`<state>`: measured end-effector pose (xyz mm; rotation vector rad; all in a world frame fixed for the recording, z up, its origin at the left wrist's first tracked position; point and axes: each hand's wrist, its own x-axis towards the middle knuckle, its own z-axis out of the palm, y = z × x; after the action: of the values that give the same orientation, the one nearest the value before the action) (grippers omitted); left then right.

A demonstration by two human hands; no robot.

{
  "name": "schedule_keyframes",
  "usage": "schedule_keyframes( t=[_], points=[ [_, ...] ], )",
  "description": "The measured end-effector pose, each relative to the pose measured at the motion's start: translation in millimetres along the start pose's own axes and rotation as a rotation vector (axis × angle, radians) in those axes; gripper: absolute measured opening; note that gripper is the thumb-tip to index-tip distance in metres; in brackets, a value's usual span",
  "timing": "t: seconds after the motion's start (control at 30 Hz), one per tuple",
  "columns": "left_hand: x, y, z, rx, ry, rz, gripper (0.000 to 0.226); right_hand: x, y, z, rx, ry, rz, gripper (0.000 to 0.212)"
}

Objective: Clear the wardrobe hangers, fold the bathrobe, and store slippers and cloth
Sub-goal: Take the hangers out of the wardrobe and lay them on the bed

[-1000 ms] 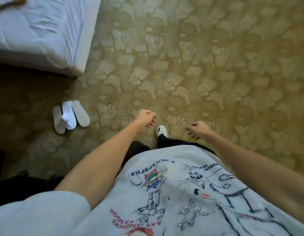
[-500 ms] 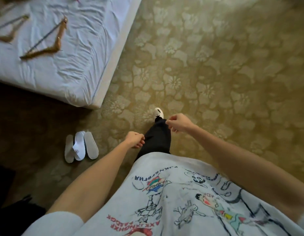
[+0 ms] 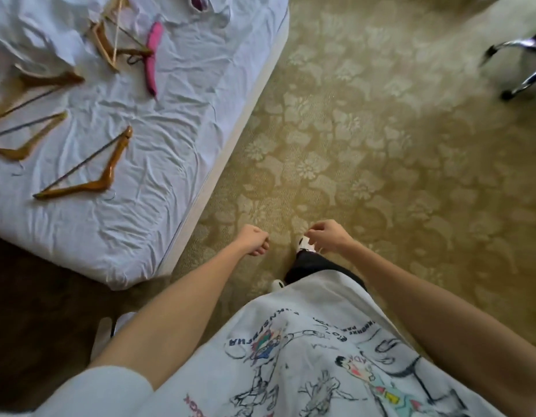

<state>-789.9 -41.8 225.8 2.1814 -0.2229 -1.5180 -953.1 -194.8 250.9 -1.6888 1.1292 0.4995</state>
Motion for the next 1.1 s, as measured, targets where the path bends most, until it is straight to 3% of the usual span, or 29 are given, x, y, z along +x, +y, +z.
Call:
schedule_keyframes(
  t=[0.33, 0.53, 0.67, 0.8, 0.9, 1.1],
  points=[
    [162.1, 252.7, -82.1, 0.084, -0.025, 0.079, 0.022, 193.3, -57.1, -185.8, 0.008, 0.082, 0.224, 0.026],
    [228.4, 340.8, -170.1, 0.021, 0.092, 0.038, 0.02, 295.3, -210.5, -259.7, -0.084, -0.017, 0.027, 0.021],
    [265.9, 345.3, -222.4, -0.051, 0.163, -0.069, 0.021, 353.2, -319.5, -272.3, -0.161, -0.127, -0.136, 0.02],
    [317.9, 347.4, -271.3, -0.144, 0.136, -0.214, 0.024, 416.3, -414.6, -282.6, -0.275, -0.219, -0.268, 0.021],
    [359.9, 369.6, -311.6, -0.25, 0.18, -0.283, 0.022, 472.6, -479.8, -298.1, -0.352, -0.262, -0.318, 0.018],
    [427.3, 470.9, -401.0, -0.424, 0.268, -0.242, 0.016, 575.5, -601.2, -362.2, -0.421, -0.274, -0.342, 0.015]
  ],
)
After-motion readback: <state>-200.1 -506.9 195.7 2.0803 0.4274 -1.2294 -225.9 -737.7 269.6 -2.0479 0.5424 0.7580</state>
